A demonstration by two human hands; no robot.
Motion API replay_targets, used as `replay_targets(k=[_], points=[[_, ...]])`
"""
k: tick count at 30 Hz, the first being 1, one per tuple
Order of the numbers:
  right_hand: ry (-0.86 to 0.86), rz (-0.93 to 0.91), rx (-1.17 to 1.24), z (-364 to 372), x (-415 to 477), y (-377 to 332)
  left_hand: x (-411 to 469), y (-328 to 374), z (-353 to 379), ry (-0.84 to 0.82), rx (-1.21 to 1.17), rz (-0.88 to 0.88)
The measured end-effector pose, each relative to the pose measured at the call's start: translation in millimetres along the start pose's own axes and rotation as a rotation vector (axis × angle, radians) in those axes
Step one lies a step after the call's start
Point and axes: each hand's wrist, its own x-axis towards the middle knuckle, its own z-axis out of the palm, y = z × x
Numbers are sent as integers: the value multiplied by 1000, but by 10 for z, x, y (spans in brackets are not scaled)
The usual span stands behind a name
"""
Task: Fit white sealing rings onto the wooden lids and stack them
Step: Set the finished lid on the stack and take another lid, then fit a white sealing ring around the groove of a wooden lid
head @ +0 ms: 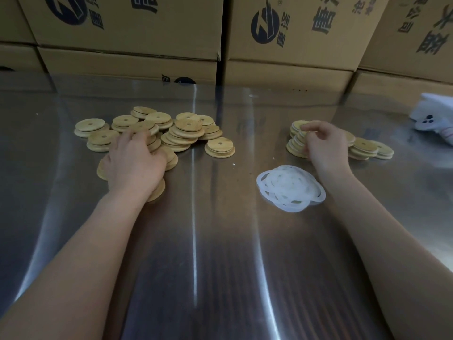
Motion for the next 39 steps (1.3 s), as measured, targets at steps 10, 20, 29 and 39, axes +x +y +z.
replay_targets(k=[10,20,29,39], points=[[-315,-204,-145,155,-231,-178,34,-33,68,-53,73,23],[-458,-256,-239,232,-339,-226,35,-34,99,-51,46,63],[-478,-272,-267,238,-333,-225,-9,11,85,17,32,95],[-494,-265,-278,247,-333,-218,-5,3,85,148,-88,161]])
